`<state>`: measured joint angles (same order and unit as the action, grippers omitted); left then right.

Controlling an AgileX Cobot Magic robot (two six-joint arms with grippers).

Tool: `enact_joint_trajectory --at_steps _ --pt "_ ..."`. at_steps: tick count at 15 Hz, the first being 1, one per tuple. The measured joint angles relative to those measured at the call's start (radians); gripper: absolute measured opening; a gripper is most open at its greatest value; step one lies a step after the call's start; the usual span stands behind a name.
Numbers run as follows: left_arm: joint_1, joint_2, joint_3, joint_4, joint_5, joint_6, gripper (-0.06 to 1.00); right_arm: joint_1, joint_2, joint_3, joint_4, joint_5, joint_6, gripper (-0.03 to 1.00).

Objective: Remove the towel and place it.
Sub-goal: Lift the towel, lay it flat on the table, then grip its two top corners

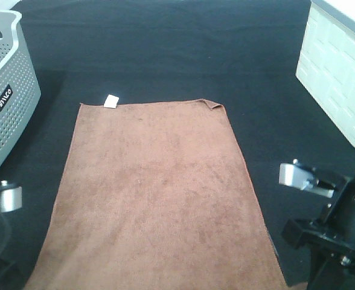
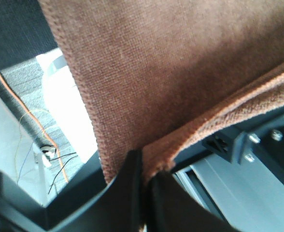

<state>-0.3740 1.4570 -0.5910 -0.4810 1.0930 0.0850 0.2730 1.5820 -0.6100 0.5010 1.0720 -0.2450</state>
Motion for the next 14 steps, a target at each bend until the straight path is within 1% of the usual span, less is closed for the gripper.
enact_joint_trajectory --at_steps 2,3,4,6,8,9,10,11,12,14 --pt "-0.001 0.076 0.0 -0.021 -0.021 0.044 0.0 0.0 0.059 0.013 0.003 -0.034 -0.008 0.0" --pt "-0.016 0.108 0.0 -0.036 -0.033 0.069 0.0 -0.002 0.08 0.014 -0.006 -0.044 -0.008 0.0" --pt "-0.066 0.152 -0.001 -0.042 -0.051 0.085 0.0 -0.002 0.099 0.016 -0.02 -0.07 -0.009 0.0" --pt "-0.118 0.181 -0.001 -0.042 -0.08 0.083 0.0 -0.003 0.102 0.018 -0.031 -0.079 -0.011 0.0" --pt "-0.124 0.187 -0.001 -0.042 -0.087 0.077 0.0 -0.003 0.102 0.018 -0.034 -0.084 -0.011 0.0" --pt "-0.125 0.187 -0.002 -0.041 -0.087 0.07 0.0 -0.003 0.102 0.018 -0.037 -0.084 -0.011 0.03" --pt "-0.126 0.187 -0.004 -0.035 -0.087 0.067 0.01 -0.003 0.102 0.018 -0.044 -0.087 -0.011 0.08" --pt "-0.126 0.187 -0.009 -0.033 -0.085 0.064 0.04 -0.004 0.102 0.018 -0.049 -0.09 -0.011 0.15" --pt "-0.127 0.187 -0.019 -0.03 -0.085 0.06 0.15 -0.004 0.102 0.018 -0.059 -0.09 -0.011 0.3" --pt "-0.128 0.187 -0.024 -0.047 -0.095 0.031 0.43 -0.007 0.102 0.018 -0.067 -0.092 -0.006 0.54"
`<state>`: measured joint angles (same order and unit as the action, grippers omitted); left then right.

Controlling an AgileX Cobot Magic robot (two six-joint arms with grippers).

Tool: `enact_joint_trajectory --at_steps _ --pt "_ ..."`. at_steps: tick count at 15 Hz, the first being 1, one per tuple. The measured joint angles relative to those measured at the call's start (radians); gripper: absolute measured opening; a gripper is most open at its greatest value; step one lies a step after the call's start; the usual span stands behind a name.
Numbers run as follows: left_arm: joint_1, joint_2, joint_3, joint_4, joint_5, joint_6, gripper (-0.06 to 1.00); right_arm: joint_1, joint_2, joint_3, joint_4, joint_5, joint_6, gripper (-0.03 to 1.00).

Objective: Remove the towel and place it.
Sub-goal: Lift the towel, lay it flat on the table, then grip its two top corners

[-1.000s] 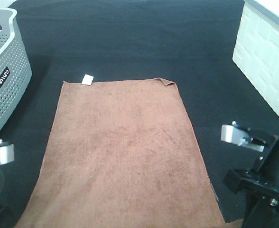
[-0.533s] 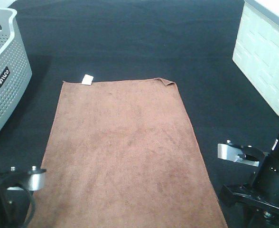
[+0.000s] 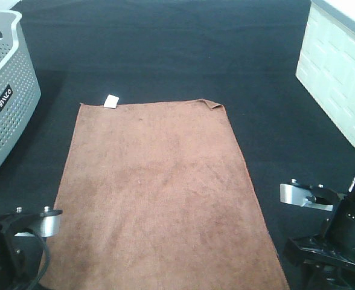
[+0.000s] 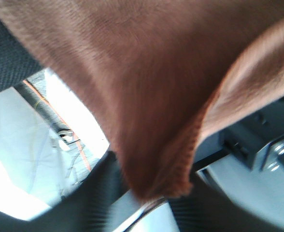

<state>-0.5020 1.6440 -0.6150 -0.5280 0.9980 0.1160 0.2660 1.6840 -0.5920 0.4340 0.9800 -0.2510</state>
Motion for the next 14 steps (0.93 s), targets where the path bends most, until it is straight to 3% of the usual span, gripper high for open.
enact_joint_trajectory --at_steps 2,3,7,10,12,14 --pt "0.0 0.0 0.0 -0.032 -0.006 -0.02 0.68 -0.002 0.0 0.0 -0.004 0.0 0.0 0.69" --pt "0.0 0.0 0.0 -0.041 -0.004 -0.02 0.74 -0.003 0.0 0.0 -0.004 0.0 0.0 0.71" --pt "0.0 0.001 -0.056 -0.048 0.046 -0.02 0.77 -0.005 -0.051 0.001 0.026 0.002 -0.002 0.72" --pt "0.0 0.001 -0.134 -0.048 0.064 -0.012 0.77 -0.005 -0.119 -0.003 0.132 -0.01 -0.069 0.72" --pt "0.0 0.001 -0.211 -0.035 0.073 0.013 0.77 -0.005 -0.166 -0.079 0.146 -0.06 -0.097 0.72" --pt "0.005 0.002 -0.285 0.027 0.076 0.022 0.77 -0.03 -0.162 -0.204 0.11 -0.073 -0.064 0.72"
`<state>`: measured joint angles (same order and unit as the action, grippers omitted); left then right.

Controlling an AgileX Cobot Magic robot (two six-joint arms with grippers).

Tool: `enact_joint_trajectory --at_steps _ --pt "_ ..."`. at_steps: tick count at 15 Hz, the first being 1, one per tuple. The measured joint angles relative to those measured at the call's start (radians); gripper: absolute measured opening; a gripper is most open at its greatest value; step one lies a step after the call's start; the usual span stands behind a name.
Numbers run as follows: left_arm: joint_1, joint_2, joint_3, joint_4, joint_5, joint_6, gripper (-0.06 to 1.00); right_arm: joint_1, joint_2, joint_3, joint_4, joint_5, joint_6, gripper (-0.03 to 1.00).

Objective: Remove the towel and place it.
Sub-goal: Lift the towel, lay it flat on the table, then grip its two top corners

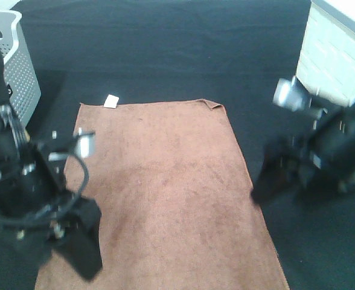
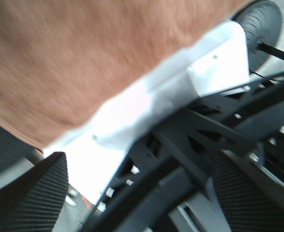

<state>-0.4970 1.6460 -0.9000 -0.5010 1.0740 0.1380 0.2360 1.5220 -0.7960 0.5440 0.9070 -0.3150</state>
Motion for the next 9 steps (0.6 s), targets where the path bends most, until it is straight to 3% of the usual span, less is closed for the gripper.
enact_joint_trajectory --at_steps 4,7,9 --pt "0.105 0.07 -0.229 0.18 -0.058 -0.004 0.77 -0.154 0.097 -0.245 -0.04 0.011 0.011 0.73" --pt "0.166 0.214 -0.445 0.326 -0.115 -0.105 0.82 -0.161 0.233 -0.423 -0.09 0.065 0.022 0.89" --pt "0.205 0.33 -0.601 0.36 -0.115 -0.157 0.84 -0.161 0.337 -0.564 -0.128 0.072 0.07 0.94"
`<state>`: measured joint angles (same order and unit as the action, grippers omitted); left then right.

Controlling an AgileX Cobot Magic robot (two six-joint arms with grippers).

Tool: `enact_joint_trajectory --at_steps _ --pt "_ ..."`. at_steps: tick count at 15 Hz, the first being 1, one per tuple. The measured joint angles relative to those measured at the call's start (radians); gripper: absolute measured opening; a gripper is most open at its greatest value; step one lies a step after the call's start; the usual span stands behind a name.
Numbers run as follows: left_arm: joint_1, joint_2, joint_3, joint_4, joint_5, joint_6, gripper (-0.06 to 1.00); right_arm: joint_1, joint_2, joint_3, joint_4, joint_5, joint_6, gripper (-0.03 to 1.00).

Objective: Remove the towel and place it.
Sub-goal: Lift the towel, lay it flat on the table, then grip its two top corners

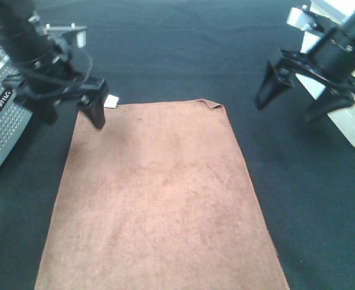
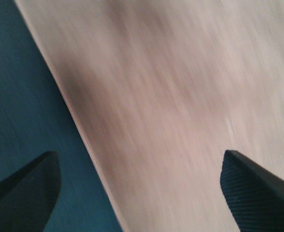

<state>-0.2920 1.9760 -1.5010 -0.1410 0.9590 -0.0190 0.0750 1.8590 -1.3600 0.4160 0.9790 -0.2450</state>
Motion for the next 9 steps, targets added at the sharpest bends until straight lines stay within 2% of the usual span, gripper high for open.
enact_joint_trajectory --at_steps 1,2,4,5,8,9 --pt "0.031 0.091 -0.11 -0.002 0.005 -0.009 0.84 0.0 0.041 -0.054 -0.011 -0.003 0.019 0.95" --pt "0.041 0.122 -0.146 -0.003 0.008 -0.009 0.84 0.0 0.069 -0.086 -0.017 -0.014 0.028 0.95" --pt "0.09 0.248 -0.292 -0.022 0.034 -0.012 0.84 0.0 0.092 -0.102 -0.013 -0.088 -0.012 0.95" --pt "0.1 0.27 -0.315 -0.028 0.034 -0.012 0.84 0.0 0.114 -0.112 0.005 -0.131 -0.048 0.95" --pt "0.126 0.366 -0.418 -0.035 0.034 0.025 0.84 0.0 0.227 -0.181 0.068 -0.175 -0.117 0.95" --pt "0.133 0.411 -0.468 -0.036 0.034 0.026 0.84 0.0 0.312 -0.263 0.084 -0.177 -0.129 0.95"
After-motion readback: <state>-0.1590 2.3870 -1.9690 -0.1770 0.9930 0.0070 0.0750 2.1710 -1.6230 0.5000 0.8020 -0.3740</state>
